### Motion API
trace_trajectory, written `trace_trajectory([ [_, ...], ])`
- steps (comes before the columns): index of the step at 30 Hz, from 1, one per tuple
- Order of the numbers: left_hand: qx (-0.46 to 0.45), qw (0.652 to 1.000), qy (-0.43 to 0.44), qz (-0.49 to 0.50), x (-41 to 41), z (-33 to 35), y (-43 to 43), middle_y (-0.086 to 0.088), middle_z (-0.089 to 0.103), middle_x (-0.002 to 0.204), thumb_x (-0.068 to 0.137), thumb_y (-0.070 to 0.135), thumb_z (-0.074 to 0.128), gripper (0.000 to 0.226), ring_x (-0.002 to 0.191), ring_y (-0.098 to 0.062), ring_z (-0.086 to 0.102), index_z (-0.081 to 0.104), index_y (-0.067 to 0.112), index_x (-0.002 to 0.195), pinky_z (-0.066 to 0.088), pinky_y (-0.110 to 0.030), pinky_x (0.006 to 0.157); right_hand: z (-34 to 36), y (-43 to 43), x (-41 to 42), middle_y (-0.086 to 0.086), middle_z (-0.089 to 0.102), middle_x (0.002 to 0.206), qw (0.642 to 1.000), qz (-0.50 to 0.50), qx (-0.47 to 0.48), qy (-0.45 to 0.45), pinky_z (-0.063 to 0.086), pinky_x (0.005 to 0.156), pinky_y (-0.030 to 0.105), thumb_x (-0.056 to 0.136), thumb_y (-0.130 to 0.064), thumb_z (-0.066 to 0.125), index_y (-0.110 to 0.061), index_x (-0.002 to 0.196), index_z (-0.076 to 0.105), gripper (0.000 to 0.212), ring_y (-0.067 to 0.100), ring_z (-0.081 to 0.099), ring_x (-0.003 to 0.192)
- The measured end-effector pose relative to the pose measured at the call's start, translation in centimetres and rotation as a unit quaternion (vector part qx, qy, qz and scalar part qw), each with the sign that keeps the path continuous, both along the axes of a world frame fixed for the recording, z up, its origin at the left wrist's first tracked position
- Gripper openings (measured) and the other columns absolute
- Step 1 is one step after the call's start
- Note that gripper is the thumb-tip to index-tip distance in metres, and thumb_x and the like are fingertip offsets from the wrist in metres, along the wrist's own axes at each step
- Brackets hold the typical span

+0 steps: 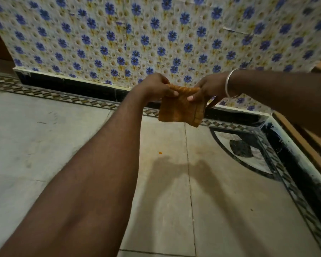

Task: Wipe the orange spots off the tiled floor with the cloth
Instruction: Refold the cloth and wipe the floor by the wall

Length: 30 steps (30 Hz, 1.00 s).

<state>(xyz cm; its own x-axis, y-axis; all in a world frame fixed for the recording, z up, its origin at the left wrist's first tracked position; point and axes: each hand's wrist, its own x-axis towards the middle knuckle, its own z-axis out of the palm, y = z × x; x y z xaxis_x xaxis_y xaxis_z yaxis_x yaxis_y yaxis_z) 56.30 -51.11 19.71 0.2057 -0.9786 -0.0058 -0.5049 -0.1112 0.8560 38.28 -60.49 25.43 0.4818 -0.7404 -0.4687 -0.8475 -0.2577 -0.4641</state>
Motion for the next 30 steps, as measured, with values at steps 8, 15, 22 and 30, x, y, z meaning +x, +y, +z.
trace_trajectory([
  [8,0.079,0.988,0.129,-0.041,3.1,-5.6,2.9,-0.009,0.072,0.118,0.091,0.017,0.076,0.034,0.108,-0.025,0.073,0.066,0.012,0.123,0.063,-0.039,0.085,-5.9,0.0,0.1,0.004,0.077,0.101,0.994,0.108,0.005,0.004,0.059,0.067,0.026,0.081,-0.028,0.08,-0.015,0.108,0.075,0.03,0.019,0.073,0.094],
  [15,0.154,0.988,0.006,-0.01,4.6,-9.9,4.0,-0.008,0.072,0.114,0.09,0.0,0.072,0.035,0.11,-0.024,0.07,0.067,0.013,0.122,0.062,-0.038,0.088,-12.6,-0.2,2.9,0.009,0.074,0.103,0.978,0.208,0.012,-0.005,0.063,0.076,0.034,0.087,-0.013,0.074,-0.011,0.109,0.073,0.022,0.023,0.072,0.096],
  [22,0.05,0.98,-0.172,0.09,1.6,-12.1,-0.7,-0.004,0.069,0.11,0.094,0.001,0.063,0.035,0.105,-0.018,0.064,0.071,0.015,0.125,0.053,-0.031,0.084,-16.2,-5.1,2.9,0.001,0.074,0.087,0.966,0.195,-0.161,-0.046,0.061,0.082,0.041,0.088,-0.014,0.07,-0.022,0.096,0.077,0.013,0.017,0.071,0.084],
  [30,0.1,0.971,-0.199,0.087,-0.5,-22.9,-2.4,-0.008,0.073,0.13,0.092,0.0,0.062,0.042,0.121,-0.026,0.067,0.075,0.018,0.127,0.049,-0.032,0.105,-28.1,-5.9,-1.9,0.01,0.068,0.127,0.93,0.29,-0.227,-0.006,0.051,0.092,0.035,0.092,-0.019,0.057,-0.026,0.135,0.061,0.044,0.029,0.063,0.111],
])
